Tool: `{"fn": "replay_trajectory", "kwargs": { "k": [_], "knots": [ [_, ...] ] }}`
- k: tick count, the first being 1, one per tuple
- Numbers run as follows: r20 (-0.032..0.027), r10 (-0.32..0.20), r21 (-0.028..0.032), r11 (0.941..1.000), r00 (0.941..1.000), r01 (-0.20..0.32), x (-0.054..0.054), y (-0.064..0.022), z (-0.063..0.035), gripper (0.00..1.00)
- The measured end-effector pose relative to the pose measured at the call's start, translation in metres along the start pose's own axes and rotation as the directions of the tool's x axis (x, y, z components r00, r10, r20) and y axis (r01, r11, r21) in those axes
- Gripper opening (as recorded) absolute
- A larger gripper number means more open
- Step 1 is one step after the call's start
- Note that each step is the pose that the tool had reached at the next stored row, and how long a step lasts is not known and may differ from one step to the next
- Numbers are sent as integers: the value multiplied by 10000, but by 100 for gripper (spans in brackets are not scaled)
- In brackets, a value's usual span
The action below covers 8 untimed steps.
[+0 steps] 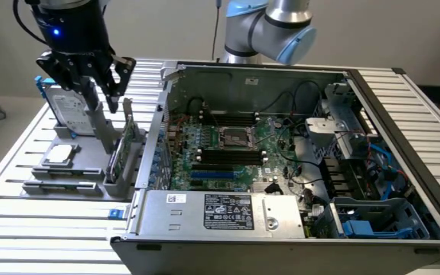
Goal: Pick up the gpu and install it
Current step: 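Pick up the gpu and move the gpu toward the slot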
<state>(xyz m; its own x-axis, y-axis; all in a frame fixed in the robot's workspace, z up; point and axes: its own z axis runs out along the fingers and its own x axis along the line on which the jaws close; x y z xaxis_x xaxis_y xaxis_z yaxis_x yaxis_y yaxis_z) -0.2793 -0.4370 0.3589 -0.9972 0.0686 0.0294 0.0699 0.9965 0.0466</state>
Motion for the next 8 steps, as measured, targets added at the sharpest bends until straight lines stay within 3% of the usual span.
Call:
{"fn": "replay_trajectory", "kwargs": {
  "k": [4, 8],
  "knots": [
    [-4, -51, 0, 10000, 10000, 51, -7, -65, 70, 42],
    [-9, -161, 3, 9999, 9999, 161, -9, -74, 142, 42]
  ]
}}
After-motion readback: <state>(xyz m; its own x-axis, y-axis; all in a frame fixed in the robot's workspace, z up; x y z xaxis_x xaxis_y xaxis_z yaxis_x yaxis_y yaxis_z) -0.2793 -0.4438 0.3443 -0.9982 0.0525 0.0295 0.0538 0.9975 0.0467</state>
